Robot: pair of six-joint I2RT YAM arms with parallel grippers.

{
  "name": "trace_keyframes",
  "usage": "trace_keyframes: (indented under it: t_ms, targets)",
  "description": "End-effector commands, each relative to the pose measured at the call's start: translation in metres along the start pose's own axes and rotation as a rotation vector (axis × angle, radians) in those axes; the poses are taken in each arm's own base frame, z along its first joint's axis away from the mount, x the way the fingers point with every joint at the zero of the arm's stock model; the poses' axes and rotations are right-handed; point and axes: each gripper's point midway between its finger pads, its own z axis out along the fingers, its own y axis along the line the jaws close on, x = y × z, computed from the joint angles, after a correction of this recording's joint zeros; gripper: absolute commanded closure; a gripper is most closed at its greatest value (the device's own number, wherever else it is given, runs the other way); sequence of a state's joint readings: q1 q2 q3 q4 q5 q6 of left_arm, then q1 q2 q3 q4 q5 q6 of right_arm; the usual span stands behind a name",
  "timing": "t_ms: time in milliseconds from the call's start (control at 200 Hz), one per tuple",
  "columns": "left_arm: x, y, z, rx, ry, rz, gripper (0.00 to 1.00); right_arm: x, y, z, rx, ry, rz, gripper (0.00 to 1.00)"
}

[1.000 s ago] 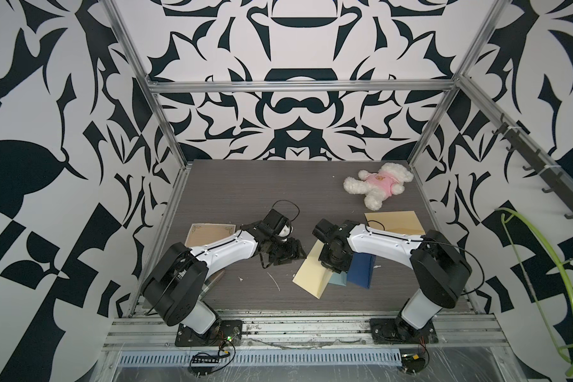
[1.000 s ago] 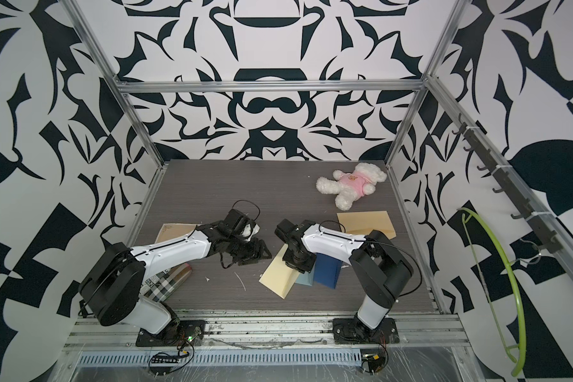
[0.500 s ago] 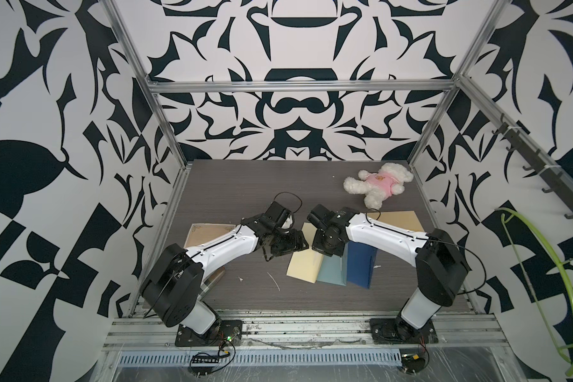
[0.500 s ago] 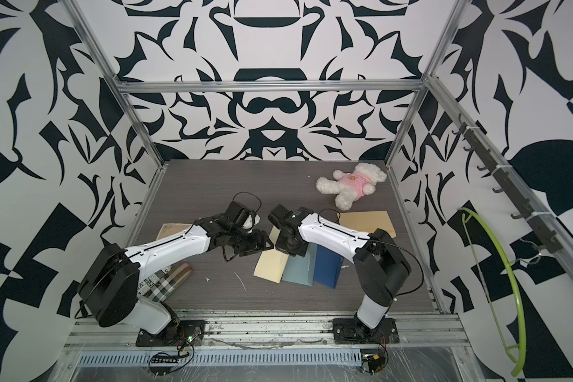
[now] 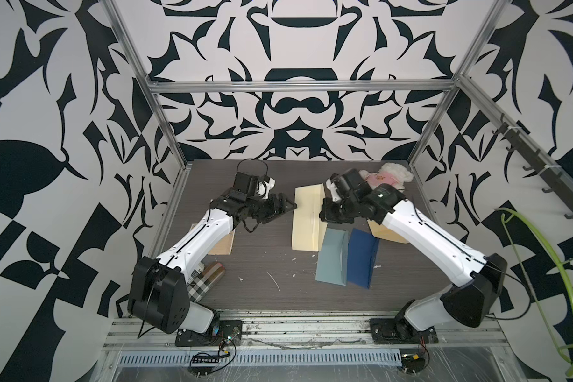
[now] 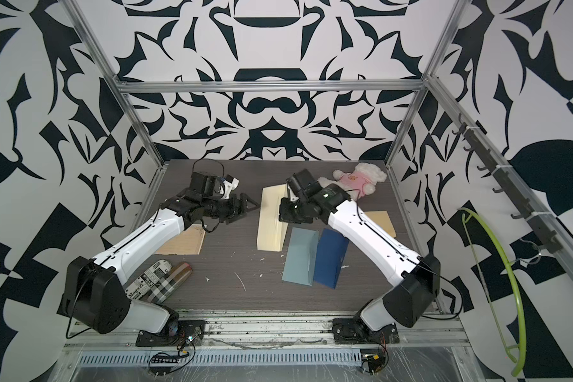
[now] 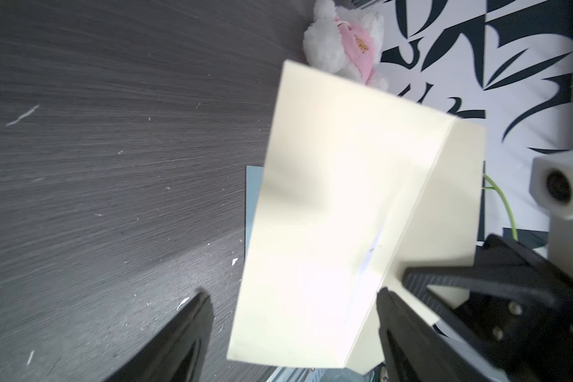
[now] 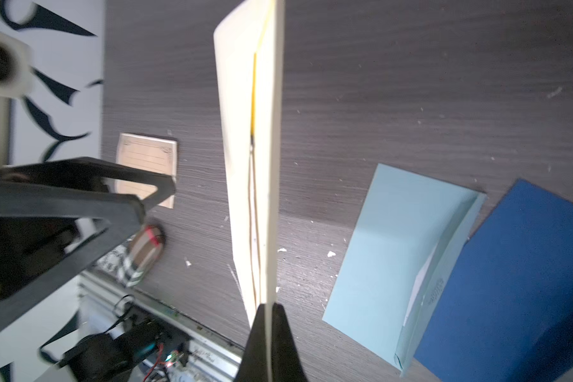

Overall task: Take the letter paper out of the envelope
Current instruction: Pick up the envelope from the envelope.

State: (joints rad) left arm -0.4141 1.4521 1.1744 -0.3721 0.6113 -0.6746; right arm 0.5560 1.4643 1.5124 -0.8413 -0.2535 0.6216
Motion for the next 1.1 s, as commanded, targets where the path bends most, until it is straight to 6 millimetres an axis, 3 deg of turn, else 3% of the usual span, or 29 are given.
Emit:
trace_keyframes:
  t_ms: [0,135,285,300,415,805,945,1095]
  targets:
    - [-0.009,-0.034,-0.007,0.187,0.04,0.074,0.17,-0.021,0.03,-0.038,-0.282,-0.011,-0.09,1.0]
    - [-0.02,-0.059,-0.013,0.285,0.041,0.123,0.16,-0.039,0.035,-0.059,-0.472,-0.014,-0.046,1.0]
    - [-0.024,-0.066,-0.012,0.318,0.054,0.146,0.16,-0.054,0.038,-0.072,-0.631,-0.032,0.005,1.0]
    - [-0.024,-0.065,-0.012,0.317,0.054,0.146,0.12,-0.055,0.038,-0.073,-0.639,-0.031,0.008,1.0]
    - [-0.028,-0.061,-0.009,0.313,0.049,0.144,0.09,-0.058,0.042,-0.076,-0.705,-0.013,0.005,1.0]
    - [-0.042,-0.08,-0.012,0.423,0.025,0.135,0.09,-0.057,0.05,-0.073,-0.819,0.049,-0.009,1.0]
    - [-0.047,-0.088,-0.016,0.465,0.024,0.131,0.14,-0.06,0.05,-0.07,-0.833,0.053,-0.014,1.0]
    - [-0.047,-0.095,-0.02,0.5,0.038,0.122,0.37,-0.067,0.053,-0.071,-0.866,0.054,-0.025,1.0]
